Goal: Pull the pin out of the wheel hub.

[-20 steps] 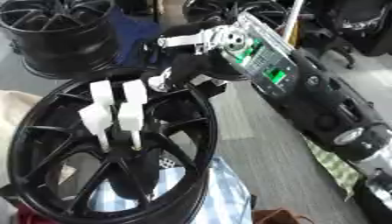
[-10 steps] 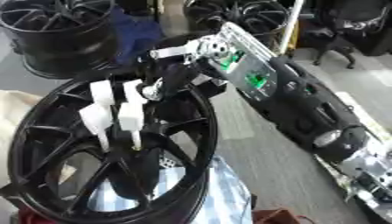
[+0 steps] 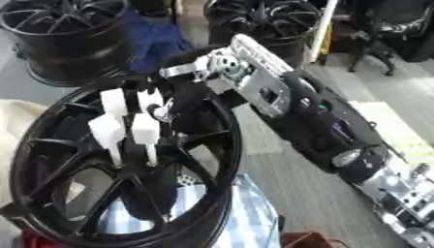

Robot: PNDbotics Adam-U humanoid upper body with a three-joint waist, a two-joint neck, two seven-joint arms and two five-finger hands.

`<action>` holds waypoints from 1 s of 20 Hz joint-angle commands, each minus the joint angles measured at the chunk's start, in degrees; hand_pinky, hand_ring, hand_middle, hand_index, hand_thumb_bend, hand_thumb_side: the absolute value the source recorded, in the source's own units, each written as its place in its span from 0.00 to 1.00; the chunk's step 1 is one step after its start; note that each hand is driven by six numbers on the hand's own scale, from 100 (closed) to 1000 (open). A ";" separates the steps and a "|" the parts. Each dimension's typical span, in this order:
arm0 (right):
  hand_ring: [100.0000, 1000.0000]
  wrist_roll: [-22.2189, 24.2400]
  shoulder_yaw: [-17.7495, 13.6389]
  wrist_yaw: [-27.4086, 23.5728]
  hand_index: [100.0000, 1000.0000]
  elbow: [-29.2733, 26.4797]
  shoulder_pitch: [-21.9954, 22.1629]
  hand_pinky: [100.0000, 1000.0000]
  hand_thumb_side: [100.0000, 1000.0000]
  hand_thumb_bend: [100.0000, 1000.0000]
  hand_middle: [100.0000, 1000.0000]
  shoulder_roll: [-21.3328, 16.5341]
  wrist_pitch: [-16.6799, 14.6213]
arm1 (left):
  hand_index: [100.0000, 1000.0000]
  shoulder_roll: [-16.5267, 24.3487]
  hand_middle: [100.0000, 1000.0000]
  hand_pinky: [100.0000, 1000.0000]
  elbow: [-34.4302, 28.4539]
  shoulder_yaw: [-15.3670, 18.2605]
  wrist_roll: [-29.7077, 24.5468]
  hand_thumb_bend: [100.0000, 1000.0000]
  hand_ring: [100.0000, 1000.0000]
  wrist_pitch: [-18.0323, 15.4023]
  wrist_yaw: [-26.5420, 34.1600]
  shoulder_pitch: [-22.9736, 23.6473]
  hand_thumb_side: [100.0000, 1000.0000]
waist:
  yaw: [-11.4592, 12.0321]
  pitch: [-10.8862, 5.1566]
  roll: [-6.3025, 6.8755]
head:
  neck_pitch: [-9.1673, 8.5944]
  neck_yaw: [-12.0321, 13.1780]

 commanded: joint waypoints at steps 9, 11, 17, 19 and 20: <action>0.84 0.77 -0.31 3.59 0.95 2.68 -0.96 0.78 0.62 0.00 0.85 0.92 -1.36 | 0.92 0.28 0.65 0.68 -1.28 -0.48 -0.22 0.00 0.56 0.20 -0.17 -0.63 0.70 | 0.19 -0.13 0.30 | -0.11 -0.06; 0.84 1.08 -0.22 4.02 0.95 2.99 -0.78 0.78 0.62 0.00 0.85 1.20 -1.67 | 0.92 0.28 0.65 0.68 -1.31 -0.46 -0.22 0.00 0.56 0.20 -0.17 -0.61 0.70 | 0.20 -0.12 0.31 | -0.04 -0.02; 0.84 1.07 -0.40 4.47 0.95 3.41 -0.57 0.78 0.62 0.00 0.85 1.61 -2.37 | 0.92 0.25 0.65 0.68 -1.40 -0.49 -0.22 0.00 0.57 0.15 -0.15 -0.59 0.70 | 0.19 -0.10 0.32 | 0.10 -0.01; 0.83 0.41 -0.86 4.19 0.95 2.98 -0.64 0.77 0.61 0.00 0.85 1.51 -2.44 | 0.92 0.22 0.65 0.68 -1.42 -0.51 -0.22 0.00 0.57 0.19 -0.18 -0.59 0.70 | 0.17 -0.13 0.32 | 0.07 0.01; 0.83 0.06 -1.01 3.97 0.95 2.73 -0.65 0.77 0.61 0.00 0.84 1.44 -2.44 | 0.92 0.20 0.65 0.68 -1.43 -0.52 -0.22 0.00 0.57 0.21 -0.18 -0.60 0.70 | 0.16 -0.14 0.32 | 0.06 0.02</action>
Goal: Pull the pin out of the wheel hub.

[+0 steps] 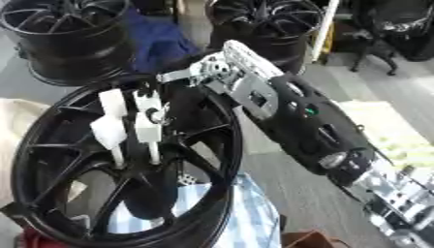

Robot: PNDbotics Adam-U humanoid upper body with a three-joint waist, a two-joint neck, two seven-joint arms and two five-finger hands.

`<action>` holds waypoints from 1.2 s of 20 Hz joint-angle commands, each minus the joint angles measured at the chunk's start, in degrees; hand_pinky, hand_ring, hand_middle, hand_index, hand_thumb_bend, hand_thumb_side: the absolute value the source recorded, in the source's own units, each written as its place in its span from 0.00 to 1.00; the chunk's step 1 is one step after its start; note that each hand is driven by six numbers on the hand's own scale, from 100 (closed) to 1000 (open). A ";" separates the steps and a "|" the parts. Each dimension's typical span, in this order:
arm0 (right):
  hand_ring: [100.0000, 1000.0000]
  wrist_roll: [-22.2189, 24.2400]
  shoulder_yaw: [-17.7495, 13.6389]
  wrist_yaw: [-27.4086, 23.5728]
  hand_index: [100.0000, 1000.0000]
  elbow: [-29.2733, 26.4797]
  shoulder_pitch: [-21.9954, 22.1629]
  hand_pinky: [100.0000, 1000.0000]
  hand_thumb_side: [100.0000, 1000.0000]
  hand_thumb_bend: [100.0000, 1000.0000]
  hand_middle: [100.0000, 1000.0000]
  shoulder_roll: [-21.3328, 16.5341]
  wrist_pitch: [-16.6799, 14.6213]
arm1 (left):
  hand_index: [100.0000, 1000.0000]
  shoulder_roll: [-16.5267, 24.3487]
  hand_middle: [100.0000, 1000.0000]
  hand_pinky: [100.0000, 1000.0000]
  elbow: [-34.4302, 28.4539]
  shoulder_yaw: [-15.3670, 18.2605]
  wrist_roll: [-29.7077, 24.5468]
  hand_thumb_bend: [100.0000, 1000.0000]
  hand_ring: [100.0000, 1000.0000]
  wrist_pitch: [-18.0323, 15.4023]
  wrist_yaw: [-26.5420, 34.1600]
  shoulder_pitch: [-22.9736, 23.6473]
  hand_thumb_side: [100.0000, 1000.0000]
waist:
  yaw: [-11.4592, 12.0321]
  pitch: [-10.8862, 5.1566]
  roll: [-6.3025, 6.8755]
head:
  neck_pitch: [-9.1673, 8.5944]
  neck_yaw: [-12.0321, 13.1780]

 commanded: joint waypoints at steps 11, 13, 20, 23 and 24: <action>0.82 -1.34 -0.61 -1.01 0.94 -1.34 -0.37 0.77 0.60 0.00 0.78 -0.94 0.30 | 0.92 0.56 0.65 0.68 -1.46 -0.21 -0.22 0.00 0.57 0.29 -0.06 -0.55 0.70 | 0.03 -0.30 0.28 | 0.11 0.08; 0.83 -1.12 -0.43 -0.94 0.94 -1.16 -0.38 0.77 0.60 0.00 0.78 -0.87 0.25 | 0.92 0.53 0.65 0.68 -1.48 -0.24 -0.22 0.00 0.57 0.30 -0.08 -0.57 0.70 | 0.06 -0.29 0.27 | 0.15 0.01; 0.82 0.11 0.13 -0.31 0.92 -0.36 -0.36 0.77 0.56 0.00 0.78 -0.27 -0.30 | 0.92 0.54 0.65 0.68 -1.54 -0.34 -0.22 0.00 0.57 0.29 0.00 -0.61 0.70 | 0.09 -0.25 0.30 | 0.08 -0.12; 0.82 0.44 0.39 -0.09 0.91 0.12 -0.22 0.77 0.55 0.00 0.77 0.20 -0.56 | 0.92 0.52 0.65 0.68 -1.60 -0.45 -0.22 0.00 0.57 0.31 0.08 -0.70 0.70 | 0.16 -0.24 0.31 | 0.02 -0.19; 0.82 0.51 0.46 0.03 0.91 0.32 -0.17 0.77 0.54 0.00 0.77 0.34 -0.64 | 0.92 0.52 0.65 0.69 -1.62 -0.47 -0.22 0.00 0.57 0.31 0.10 -0.72 0.70 | 0.20 -0.23 0.32 | 0.00 -0.21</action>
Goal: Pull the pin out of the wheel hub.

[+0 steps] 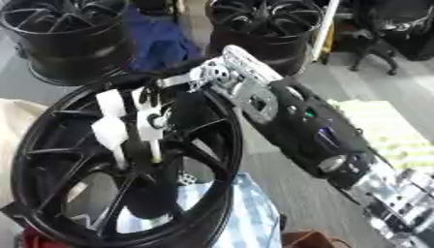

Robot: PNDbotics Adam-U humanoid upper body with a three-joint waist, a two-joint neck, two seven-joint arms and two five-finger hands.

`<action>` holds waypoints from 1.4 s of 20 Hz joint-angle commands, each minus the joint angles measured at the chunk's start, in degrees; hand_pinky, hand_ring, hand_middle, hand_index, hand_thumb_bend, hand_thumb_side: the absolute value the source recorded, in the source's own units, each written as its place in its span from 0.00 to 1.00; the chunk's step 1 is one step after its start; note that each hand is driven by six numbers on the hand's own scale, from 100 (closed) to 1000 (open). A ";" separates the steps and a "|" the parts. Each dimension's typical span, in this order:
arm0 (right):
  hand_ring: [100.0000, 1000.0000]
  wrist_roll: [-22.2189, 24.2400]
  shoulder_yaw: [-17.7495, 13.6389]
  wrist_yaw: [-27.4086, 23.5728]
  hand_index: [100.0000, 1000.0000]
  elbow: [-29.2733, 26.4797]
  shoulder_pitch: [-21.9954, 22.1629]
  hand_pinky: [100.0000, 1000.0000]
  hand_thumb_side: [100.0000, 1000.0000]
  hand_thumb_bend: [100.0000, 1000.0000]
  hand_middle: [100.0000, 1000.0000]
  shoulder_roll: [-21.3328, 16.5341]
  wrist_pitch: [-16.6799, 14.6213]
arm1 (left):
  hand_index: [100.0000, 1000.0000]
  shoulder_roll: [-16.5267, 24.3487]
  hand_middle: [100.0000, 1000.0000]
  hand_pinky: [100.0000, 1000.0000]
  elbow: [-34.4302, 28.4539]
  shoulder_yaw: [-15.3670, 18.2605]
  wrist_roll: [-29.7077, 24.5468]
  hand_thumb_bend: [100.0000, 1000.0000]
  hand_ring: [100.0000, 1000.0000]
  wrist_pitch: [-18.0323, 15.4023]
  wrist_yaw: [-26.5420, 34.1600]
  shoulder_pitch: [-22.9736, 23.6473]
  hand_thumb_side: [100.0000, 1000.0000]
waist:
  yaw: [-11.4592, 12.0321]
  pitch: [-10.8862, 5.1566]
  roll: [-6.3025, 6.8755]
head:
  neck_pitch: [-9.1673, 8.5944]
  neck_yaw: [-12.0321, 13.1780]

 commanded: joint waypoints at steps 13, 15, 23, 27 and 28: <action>0.78 0.81 0.10 2.06 0.83 2.61 -0.19 0.75 0.41 0.00 0.64 1.00 -0.91 | 0.92 0.41 0.66 0.69 -1.42 -0.37 -0.16 0.00 0.57 0.36 0.09 -0.85 0.70 | 0.45 -0.15 0.20 | -0.17 -0.47; 0.76 0.55 0.13 2.17 0.77 2.66 -0.12 0.74 0.38 0.00 0.57 1.13 -1.07 | 0.92 0.40 0.66 0.69 -1.45 -0.36 -0.16 0.00 0.57 0.39 0.10 -0.85 0.70 | 0.47 -0.15 0.21 | -0.17 -0.53; 0.65 -3.10 0.10 1.52 0.52 0.95 -0.39 0.67 0.28 0.00 0.33 0.99 -1.64 | 0.92 0.32 0.66 0.69 -1.47 -0.40 -0.16 0.00 0.57 0.49 0.01 -0.78 0.71 | 0.48 -0.18 0.23 | -0.04 -0.61; 0.61 -5.51 -0.09 -1.20 0.48 -0.90 -1.05 0.65 0.25 0.00 0.28 0.00 -1.31 | 0.92 0.28 0.66 0.69 -1.46 -0.41 -0.16 0.00 0.57 0.56 -0.04 -0.71 0.71 | 0.42 -0.29 0.24 | 0.04 -0.69; 0.60 -5.82 -0.13 -2.07 0.47 -1.56 -1.26 0.64 0.24 0.00 0.28 -0.38 -1.14 | 0.92 0.26 0.66 0.69 -1.46 -0.41 -0.16 0.00 0.57 0.60 -0.05 -0.68 0.71 | 0.39 -0.33 0.24 | 0.05 -0.71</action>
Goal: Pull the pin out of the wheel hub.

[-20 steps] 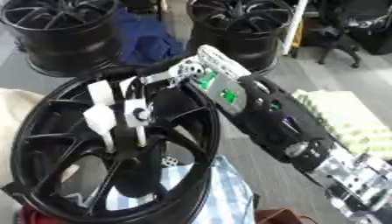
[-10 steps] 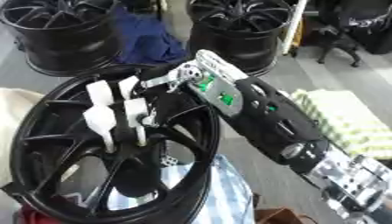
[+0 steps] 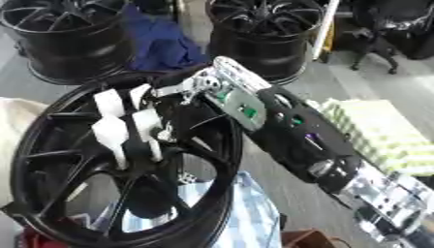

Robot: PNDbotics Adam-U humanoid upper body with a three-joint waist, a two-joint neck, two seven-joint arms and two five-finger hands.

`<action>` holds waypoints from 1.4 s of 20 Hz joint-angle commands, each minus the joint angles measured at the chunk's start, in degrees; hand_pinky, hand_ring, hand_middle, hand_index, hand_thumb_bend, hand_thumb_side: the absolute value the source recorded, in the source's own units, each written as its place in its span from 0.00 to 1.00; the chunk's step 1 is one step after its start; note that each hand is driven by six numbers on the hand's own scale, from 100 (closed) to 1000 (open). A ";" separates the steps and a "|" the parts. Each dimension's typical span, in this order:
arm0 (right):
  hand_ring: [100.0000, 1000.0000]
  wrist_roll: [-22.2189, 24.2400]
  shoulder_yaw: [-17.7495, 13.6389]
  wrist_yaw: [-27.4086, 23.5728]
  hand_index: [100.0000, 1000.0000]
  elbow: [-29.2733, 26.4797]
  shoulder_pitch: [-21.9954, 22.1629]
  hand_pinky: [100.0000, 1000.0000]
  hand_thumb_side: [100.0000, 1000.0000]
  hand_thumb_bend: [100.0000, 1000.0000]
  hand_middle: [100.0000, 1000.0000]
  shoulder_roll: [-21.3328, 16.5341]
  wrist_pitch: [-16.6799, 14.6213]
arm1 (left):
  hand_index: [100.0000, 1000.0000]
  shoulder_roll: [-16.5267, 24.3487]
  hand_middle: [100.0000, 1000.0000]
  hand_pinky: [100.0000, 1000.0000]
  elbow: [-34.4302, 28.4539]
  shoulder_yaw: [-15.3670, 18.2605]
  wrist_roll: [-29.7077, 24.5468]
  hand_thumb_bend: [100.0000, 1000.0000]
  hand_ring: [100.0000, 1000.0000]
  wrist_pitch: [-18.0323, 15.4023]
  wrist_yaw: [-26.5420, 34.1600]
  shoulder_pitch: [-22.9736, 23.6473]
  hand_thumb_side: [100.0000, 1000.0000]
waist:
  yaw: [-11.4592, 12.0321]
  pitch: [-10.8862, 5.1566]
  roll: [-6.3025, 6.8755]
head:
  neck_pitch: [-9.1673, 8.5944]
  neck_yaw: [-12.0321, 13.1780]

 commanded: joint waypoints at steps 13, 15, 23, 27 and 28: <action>0.58 -3.73 -3.92 -14.31 0.46 -15.91 -3.54 0.62 0.21 0.00 0.25 -10.76 5.85 | 0.93 0.81 0.66 0.69 -1.33 0.01 -0.21 0.00 0.57 1.17 -0.33 0.19 0.71 | -1.24 -1.88 0.05 | 0.72 -0.10; 0.58 -4.37 -5.27 -16.77 0.46 -19.06 -2.84 0.62 0.21 0.00 0.25 -13.76 6.90 | 0.93 0.94 0.66 0.69 -1.34 0.18 -0.21 0.00 0.57 1.29 -0.38 0.46 0.71 | -1.78 -2.22 -0.14 | 1.02 0.21; 0.57 -15.98 -19.15 -24.99 0.47 -32.16 17.89 0.61 0.19 0.00 0.25 -31.17 9.39 | 0.93 1.89 0.66 0.69 -1.50 1.68 -0.21 0.00 0.57 1.40 -0.91 1.37 0.72 | -4.60 -2.75 -1.12 | 1.08 2.77; 0.66 -25.63 -26.98 -20.65 0.73 -31.85 35.31 0.66 0.25 0.00 0.47 -30.64 10.97 | 0.93 2.10 0.66 0.69 -1.61 2.60 -0.21 0.00 0.57 1.44 -1.19 1.60 0.72 | -5.90 -2.46 -1.48 | 0.89 4.12; 0.72 -27.49 -28.54 -18.67 0.87 -31.14 38.78 0.69 0.32 0.00 0.66 -29.09 11.73 | 0.93 2.13 0.66 0.69 -1.63 2.74 -0.21 0.00 0.57 1.47 -1.31 1.67 0.72 | -6.23 -2.38 -1.57 | 0.90 4.49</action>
